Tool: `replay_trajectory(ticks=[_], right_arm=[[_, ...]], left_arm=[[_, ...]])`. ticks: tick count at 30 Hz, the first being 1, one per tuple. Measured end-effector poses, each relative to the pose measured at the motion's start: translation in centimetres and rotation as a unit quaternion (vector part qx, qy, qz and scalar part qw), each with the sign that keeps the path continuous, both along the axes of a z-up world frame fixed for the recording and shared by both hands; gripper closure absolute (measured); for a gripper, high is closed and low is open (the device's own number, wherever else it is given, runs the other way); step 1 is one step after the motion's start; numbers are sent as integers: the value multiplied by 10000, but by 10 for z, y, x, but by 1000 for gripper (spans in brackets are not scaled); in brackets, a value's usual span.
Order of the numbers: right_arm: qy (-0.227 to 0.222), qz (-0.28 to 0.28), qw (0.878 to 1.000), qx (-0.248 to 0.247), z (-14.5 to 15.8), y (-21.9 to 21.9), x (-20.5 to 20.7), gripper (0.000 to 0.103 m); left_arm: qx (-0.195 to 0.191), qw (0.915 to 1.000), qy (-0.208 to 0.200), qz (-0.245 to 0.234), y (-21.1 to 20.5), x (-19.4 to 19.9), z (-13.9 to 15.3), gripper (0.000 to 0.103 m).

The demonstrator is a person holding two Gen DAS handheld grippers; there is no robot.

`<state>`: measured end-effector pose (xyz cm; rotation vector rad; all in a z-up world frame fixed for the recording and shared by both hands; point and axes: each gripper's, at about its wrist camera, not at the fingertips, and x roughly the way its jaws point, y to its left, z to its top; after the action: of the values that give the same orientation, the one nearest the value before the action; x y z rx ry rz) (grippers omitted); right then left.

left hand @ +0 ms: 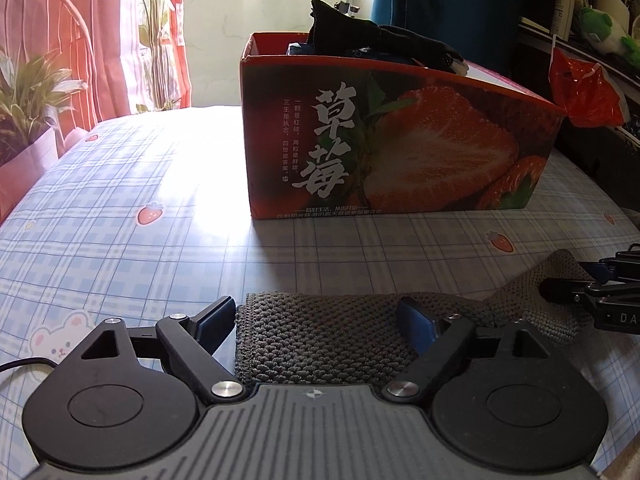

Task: Organize soft objects
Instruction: 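Close both grippers on the grey knit fabric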

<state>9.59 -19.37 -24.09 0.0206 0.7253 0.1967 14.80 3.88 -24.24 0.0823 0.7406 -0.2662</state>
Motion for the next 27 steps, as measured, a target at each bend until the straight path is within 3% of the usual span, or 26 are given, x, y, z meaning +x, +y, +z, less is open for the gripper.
replay_trajectory(ticks=[10,14,27], right_arm=[[-416,-49,9991,-53,-4,1,-27,62],[-462,-95,9988,-147,-5,4,-28,54],[-405,-148,9991,25,-5,3,-30,49]], left_arm=[[-111,9995,248,143,5,-5,-10,0],[-68,9996,239,165,5,-7,-11,0],[-70,9997,148,192,4,-7,-13,0]])
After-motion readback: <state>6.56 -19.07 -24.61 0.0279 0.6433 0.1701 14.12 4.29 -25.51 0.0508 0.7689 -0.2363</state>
